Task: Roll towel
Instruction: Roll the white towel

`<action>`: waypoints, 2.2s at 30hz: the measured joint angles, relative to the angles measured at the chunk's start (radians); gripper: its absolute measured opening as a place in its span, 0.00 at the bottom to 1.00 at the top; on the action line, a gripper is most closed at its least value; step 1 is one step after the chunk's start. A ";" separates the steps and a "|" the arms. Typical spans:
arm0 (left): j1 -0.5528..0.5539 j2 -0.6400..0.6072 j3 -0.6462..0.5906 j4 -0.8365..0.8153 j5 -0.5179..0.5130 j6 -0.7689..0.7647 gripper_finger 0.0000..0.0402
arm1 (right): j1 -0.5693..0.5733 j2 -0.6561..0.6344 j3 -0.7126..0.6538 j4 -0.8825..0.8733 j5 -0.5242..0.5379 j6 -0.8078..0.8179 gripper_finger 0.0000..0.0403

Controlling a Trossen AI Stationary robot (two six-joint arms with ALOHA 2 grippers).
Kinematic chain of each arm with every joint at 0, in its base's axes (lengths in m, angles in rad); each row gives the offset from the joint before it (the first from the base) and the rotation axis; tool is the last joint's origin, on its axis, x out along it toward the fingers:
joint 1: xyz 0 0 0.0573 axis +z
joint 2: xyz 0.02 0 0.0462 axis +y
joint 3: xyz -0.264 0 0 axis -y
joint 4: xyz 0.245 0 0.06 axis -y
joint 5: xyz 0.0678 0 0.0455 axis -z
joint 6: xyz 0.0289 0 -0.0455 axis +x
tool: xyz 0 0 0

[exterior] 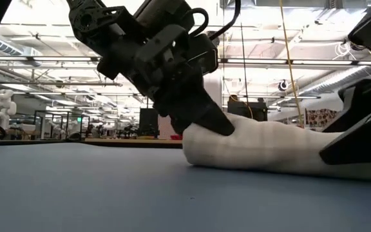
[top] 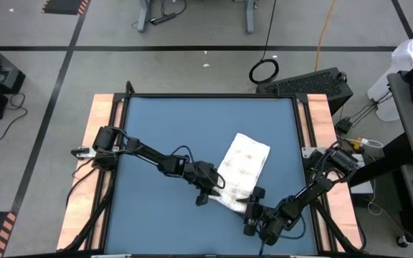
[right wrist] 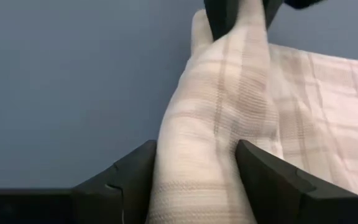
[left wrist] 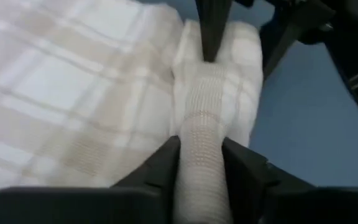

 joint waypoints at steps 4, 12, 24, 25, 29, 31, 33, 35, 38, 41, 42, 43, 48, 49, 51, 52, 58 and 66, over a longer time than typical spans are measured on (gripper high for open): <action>0.001 -0.037 0.000 -0.013 -0.064 0.069 0.42 | 0.000 0.020 0.001 0.001 0.018 0.068 0.53; -0.076 -0.093 0.002 -0.029 -0.094 0.237 0.59 | 0.002 0.023 0.000 -0.009 0.022 0.138 0.53; -0.213 -0.043 -0.005 0.057 -0.419 0.490 0.60 | 0.001 0.024 -0.001 -0.003 0.018 0.196 0.53; -0.214 -0.043 -0.005 0.062 -0.416 0.492 0.61 | 0.001 0.024 -0.001 -0.002 0.018 0.196 0.53; -0.206 -0.039 -0.005 0.072 -0.407 0.511 0.69 | 0.001 0.024 -0.001 -0.003 0.019 0.195 0.53; -0.196 -0.015 -0.005 0.095 -0.396 0.514 0.73 | 0.001 0.024 -0.001 -0.004 0.019 0.195 0.53; -0.192 0.015 -0.007 0.118 -0.384 0.521 0.76 | 0.001 0.025 -0.001 -0.003 0.019 0.195 0.53; -0.190 0.054 -0.006 0.178 -0.385 0.538 0.76 | 0.001 0.025 -0.002 -0.003 0.019 0.195 0.53; -0.187 0.101 -0.002 0.203 -0.395 0.541 0.74 | 0.001 0.025 -0.002 -0.003 0.019 0.195 0.53; -0.180 0.122 0.002 0.211 -0.414 0.540 0.70 | 0.002 0.025 -0.002 0.000 0.023 0.195 0.53; -0.178 0.128 0.003 0.214 -0.421 0.540 0.69 | 0.003 0.024 -0.002 0.002 0.027 0.195 0.53; -0.176 0.133 0.004 0.215 -0.428 0.540 0.67 | 0.006 0.023 -0.002 0.001 0.029 0.195 0.53; -0.150 0.136 0.004 0.208 -0.404 0.531 0.62 | 0.006 0.005 -0.004 -0.001 0.016 0.162 0.53; -0.140 0.136 0.004 0.205 -0.381 0.512 0.60 | 0.006 -0.002 -0.004 -0.004 0.008 0.145 0.53; -0.117 0.134 0.005 0.186 -0.316 0.465 0.55 | 0.005 -0.019 -0.006 -0.008 -0.004 0.104 0.53; -0.105 0.133 0.009 0.166 -0.280 0.441 0.52 | 0.006 -0.033 -0.006 -0.012 -0.011 0.075 0.54; -0.053 0.131 0.025 0.080 -0.083 0.350 0.26 | 0.007 -0.126 -0.006 -0.004 -0.014 -0.107 0.60; 0.005 0.135 0.045 0.071 0.194 0.212 0.18 | 0.002 -0.119 -0.004 0.002 0.016 -0.110 0.65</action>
